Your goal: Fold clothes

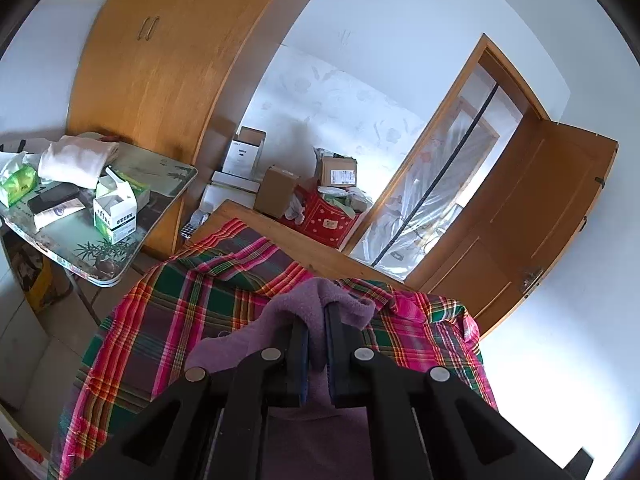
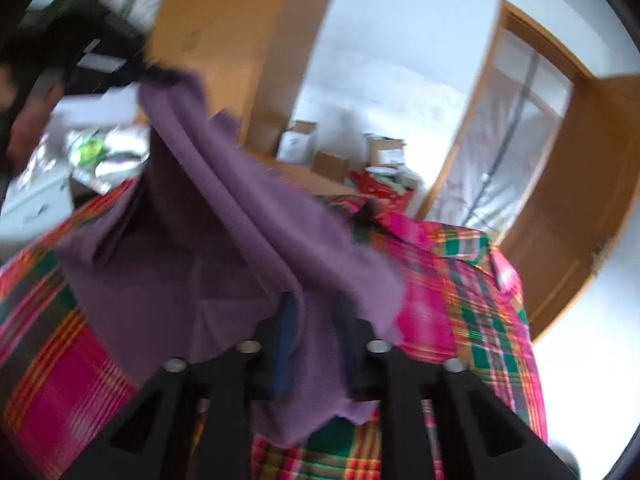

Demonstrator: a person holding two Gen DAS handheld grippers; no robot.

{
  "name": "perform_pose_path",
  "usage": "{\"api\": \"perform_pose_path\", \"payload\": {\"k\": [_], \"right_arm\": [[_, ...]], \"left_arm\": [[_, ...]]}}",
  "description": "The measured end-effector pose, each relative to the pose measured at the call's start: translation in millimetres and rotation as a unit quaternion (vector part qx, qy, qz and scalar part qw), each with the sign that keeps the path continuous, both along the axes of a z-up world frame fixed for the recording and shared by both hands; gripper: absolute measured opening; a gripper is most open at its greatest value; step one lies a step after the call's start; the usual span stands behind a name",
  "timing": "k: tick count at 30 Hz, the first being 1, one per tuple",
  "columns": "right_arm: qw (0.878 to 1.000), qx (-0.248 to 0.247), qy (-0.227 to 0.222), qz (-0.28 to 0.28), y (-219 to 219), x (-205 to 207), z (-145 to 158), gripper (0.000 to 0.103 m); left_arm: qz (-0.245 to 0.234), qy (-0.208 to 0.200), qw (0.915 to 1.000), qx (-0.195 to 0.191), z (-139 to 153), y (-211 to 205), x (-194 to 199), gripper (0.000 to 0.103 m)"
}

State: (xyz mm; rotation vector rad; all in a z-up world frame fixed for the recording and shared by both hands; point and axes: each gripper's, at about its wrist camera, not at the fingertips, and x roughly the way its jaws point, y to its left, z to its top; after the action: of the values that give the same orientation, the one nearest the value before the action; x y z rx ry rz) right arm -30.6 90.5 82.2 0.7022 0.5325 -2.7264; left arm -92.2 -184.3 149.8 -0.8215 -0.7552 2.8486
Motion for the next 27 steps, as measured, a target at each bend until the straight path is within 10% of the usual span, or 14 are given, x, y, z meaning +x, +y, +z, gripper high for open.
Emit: {"api": "perform_pose_path", "payload": {"k": [15,27], "right_arm": [[0.984,0.045,0.163,-0.053,8.6,-23.7,78.1,0.004],[0.993,0.079,0.051,-0.074,2.2,-131.3,26.6,0.003]], "left_arm": [[-0.022,0.006,0.9996,-0.017,7.8,18.1,-20.8,0.007],[-0.038,-0.094,0.9936,-0.050,-37.2,24.1,-110.2,0.011]]}}
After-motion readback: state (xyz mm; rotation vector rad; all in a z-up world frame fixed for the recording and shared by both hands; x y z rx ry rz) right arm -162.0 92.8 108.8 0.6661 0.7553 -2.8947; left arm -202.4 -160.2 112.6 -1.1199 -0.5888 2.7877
